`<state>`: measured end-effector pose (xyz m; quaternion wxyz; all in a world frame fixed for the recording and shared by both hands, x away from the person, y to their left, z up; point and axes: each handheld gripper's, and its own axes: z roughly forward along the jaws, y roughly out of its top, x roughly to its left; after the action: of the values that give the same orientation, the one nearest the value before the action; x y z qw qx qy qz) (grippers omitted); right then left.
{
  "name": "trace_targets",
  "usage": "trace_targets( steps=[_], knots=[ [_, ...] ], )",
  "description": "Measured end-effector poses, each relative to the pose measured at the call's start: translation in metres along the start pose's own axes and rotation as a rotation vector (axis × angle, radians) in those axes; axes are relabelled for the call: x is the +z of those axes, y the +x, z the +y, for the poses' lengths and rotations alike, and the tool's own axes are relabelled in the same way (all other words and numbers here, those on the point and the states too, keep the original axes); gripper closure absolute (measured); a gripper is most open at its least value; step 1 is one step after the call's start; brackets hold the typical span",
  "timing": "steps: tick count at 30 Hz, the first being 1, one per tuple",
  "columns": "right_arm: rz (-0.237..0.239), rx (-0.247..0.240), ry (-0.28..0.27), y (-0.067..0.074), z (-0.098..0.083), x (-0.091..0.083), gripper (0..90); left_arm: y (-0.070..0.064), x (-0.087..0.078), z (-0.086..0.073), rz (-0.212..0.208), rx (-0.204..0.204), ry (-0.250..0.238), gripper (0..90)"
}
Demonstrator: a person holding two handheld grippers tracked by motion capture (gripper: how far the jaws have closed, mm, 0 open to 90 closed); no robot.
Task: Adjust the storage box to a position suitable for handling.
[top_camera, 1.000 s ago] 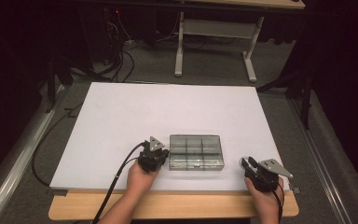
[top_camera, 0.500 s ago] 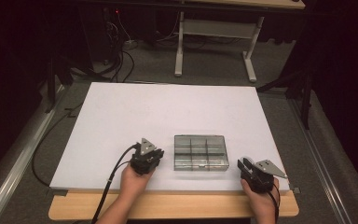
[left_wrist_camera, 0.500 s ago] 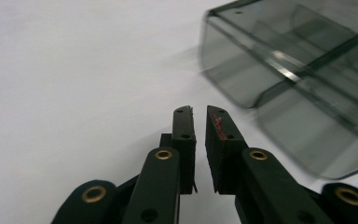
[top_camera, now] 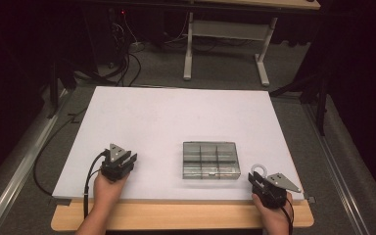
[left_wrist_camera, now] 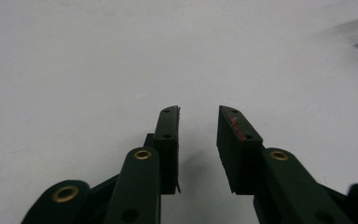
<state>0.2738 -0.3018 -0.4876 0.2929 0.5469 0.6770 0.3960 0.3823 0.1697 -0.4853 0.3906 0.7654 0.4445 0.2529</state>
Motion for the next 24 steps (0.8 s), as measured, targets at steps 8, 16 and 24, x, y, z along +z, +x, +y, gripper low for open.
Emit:
trace_targets(
  steps=[8,16,24],
  knots=[
    [0.027,-0.018,-0.011,0.008,0.000,-0.006,85.4,-0.004,0.002,0.000,-0.010,0.044,0.024,60.7],
    [0.052,-0.039,-0.005,0.015,0.003,-0.007,90.0,-0.003,0.002,-0.001,-0.006,0.034,0.022,60.3],
    [0.065,-0.063,-0.006,0.022,0.005,-0.007,90.0,-0.001,0.002,-0.001,-0.014,0.016,0.017,60.1]
  ],
)
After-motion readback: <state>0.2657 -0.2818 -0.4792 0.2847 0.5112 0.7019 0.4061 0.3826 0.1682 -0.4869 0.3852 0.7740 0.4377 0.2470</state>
